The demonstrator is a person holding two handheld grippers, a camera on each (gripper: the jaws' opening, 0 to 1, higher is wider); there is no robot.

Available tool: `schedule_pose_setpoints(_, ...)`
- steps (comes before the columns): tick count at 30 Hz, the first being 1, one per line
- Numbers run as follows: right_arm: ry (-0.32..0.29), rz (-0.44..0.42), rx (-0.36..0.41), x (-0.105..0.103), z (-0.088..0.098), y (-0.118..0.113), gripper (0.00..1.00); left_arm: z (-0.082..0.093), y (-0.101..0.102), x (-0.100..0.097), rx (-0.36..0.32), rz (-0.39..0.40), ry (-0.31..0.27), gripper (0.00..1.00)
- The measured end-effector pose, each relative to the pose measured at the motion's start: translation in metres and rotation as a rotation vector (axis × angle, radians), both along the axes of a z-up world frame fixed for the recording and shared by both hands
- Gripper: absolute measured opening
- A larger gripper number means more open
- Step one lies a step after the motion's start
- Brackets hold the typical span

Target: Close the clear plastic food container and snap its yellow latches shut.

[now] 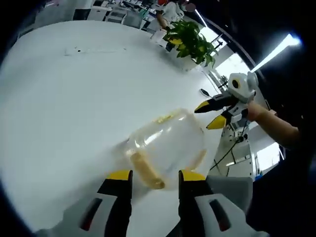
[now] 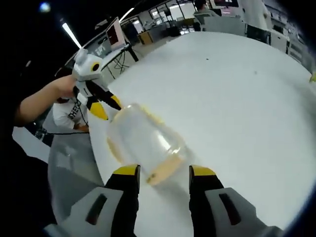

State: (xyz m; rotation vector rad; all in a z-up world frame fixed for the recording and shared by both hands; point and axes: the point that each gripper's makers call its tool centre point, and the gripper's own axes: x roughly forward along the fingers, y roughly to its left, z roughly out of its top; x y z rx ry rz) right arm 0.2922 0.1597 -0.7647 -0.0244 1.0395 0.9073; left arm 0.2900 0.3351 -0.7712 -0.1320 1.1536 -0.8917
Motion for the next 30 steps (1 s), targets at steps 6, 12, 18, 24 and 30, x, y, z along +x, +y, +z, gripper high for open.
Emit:
schedule_pose_setpoints(6, 0.021, -0.014, 0.018, -0.006, -0.005, 0.003, 0.33, -0.002, -0.003, -0.003, -0.007, 0.022, -0.01, 0.27)
schedule_pose_setpoints(12, 0.043, -0.024, 0.034, -0.011, -0.01, 0.011, 0.29, -0.006, -0.004, 0.0, 0.005, 0.049, -0.021, 0.23)
schedule_pose_setpoints(18, 0.038, -0.029, 0.032, -0.015, -0.013, 0.012, 0.23, -0.009, -0.006, 0.0, -0.017, 0.063, -0.047, 0.22)
schedule_pose_setpoints(24, 0.027, -0.058, 0.032, -0.014, -0.014, 0.013, 0.21, -0.013, -0.004, 0.001, -0.058, 0.134, -0.042, 0.2)
schedule_pose_setpoints(30, 0.007, -0.059, 0.013, -0.015, -0.014, 0.014, 0.19, -0.013, -0.004, 0.001, -0.043, 0.124, -0.044, 0.19)
